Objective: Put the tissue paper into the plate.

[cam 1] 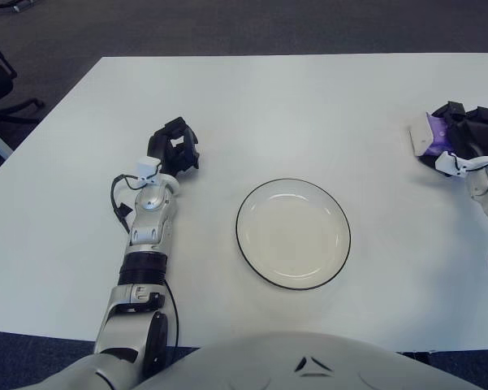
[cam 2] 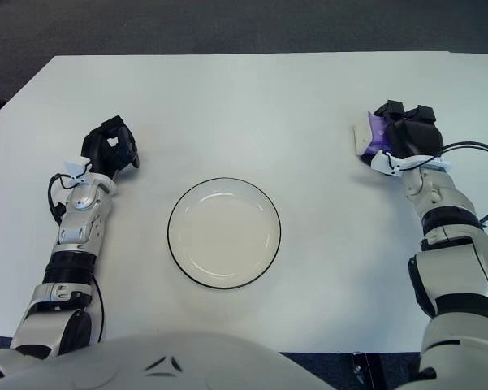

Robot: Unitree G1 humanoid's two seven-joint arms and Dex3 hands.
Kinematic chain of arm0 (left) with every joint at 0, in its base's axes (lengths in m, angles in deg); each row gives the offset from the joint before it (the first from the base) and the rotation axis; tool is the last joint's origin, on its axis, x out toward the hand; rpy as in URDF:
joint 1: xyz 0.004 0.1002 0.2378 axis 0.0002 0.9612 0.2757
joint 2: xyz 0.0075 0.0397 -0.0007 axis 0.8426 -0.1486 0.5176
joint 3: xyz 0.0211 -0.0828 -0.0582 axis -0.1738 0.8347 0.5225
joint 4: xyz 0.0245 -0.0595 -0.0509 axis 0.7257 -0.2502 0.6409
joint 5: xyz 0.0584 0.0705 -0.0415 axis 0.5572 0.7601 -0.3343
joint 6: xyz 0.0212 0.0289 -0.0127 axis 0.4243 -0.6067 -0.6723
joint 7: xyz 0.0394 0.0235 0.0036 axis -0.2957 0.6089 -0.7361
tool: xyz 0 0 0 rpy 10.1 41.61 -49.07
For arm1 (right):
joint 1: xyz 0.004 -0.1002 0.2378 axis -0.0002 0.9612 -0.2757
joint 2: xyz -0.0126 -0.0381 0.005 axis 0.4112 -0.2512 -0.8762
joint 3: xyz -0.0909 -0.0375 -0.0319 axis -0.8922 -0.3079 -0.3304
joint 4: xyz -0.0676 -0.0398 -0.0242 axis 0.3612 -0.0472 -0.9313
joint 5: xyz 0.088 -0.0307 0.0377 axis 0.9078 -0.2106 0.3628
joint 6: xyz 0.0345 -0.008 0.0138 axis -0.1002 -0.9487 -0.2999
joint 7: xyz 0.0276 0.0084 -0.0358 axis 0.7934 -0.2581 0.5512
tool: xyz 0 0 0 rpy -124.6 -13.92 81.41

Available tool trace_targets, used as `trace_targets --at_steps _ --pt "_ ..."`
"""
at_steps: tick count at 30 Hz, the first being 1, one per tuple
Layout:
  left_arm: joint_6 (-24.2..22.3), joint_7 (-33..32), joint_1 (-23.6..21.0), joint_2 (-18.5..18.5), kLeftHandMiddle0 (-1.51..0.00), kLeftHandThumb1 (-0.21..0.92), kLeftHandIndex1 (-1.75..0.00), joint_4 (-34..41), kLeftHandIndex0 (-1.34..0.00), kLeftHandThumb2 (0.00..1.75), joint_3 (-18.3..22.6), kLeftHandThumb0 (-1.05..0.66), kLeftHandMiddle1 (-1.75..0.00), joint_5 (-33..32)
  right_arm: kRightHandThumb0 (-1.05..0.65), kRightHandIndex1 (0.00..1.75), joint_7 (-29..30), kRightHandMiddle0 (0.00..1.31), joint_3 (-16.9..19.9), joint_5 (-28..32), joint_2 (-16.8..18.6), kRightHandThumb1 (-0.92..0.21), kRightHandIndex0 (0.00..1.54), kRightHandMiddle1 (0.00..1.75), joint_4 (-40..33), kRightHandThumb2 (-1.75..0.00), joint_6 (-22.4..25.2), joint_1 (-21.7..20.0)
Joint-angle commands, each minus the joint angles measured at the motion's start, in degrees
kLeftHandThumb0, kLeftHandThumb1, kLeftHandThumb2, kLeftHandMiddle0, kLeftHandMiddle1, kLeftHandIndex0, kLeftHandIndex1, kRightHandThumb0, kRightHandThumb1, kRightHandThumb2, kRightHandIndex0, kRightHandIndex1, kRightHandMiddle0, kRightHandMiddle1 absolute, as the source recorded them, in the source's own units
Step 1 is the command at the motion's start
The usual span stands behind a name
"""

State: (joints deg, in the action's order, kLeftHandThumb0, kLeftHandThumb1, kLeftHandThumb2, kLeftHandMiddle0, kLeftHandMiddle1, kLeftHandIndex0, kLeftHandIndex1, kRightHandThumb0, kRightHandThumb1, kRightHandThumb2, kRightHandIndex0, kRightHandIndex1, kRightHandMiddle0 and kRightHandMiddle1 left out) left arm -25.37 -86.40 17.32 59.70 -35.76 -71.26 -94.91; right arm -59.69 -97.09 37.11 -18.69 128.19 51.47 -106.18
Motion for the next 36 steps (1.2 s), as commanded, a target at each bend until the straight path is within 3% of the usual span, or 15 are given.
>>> trace_targets --at_steps 1,7,11,20,30,36 --pt "-0.38 -0.3 9.45 -3.63 -1.31 0.66 -1.75 -4.69 -0.98 0.95 -0.93 -0.4 -1.75 0.19 0.0 1.43 -4.23 0.64 -0.99 0.3 2.26 -0.05 0.89 1.75 1.79 -1.51 -1.19 3.5" --pt "-0.39 -0.28 9.35 -3.76 -1.3 0.67 -1.75 -4.73 -0.97 0.95 -0.75 -0.41 -1.75 -0.06 0.0 1.46 -4.89 0.62 0.25 2.21 2.03 -0.06 0.88 1.75 0.17 -1.52 -1.68 3.37" --pt "-0.28 -0.09 9.28 -3.6 -1.3 0.67 -1.75 -4.88 -0.97 0.95 -0.69 -0.41 -1.75 -0.12 0.0 1.51 -5.73 0.57 2.79 4.97 2.08 -0.09 0.85 1.75 -5.81 -1.5 -1.82 4.25" --pt "-0.78 -0.14 8.98 -3.46 -1.3 0.68 -1.75 -5.23 -0.95 0.94 -0.49 -0.41 -1.75 -0.35 0.0 1.59 -8.75 0.5 9.65 11.4 3.06 -0.15 0.8 1.75 -27.51 -1.46 0.34 10.96" --pt "-1.18 0.08 8.82 -3.45 -1.3 0.67 -1.75 -5.36 -0.96 0.93 -0.21 -0.41 -1.75 -0.8 0.0 1.65 -14.98 0.5 15.13 16.29 8.1 -0.16 0.77 1.75 -48.2 -1.48 6.42 12.85" --pt "-1.15 -0.15 8.81 -3.44 -1.3 0.67 -1.75 -5.46 -0.97 0.93 -0.03 -0.41 -1.75 -0.8 0.0 1.7 -17.32 0.5 16.63 16.52 11.14 -0.14 0.76 1.75 -58.59 -1.51 9.23 13.92"
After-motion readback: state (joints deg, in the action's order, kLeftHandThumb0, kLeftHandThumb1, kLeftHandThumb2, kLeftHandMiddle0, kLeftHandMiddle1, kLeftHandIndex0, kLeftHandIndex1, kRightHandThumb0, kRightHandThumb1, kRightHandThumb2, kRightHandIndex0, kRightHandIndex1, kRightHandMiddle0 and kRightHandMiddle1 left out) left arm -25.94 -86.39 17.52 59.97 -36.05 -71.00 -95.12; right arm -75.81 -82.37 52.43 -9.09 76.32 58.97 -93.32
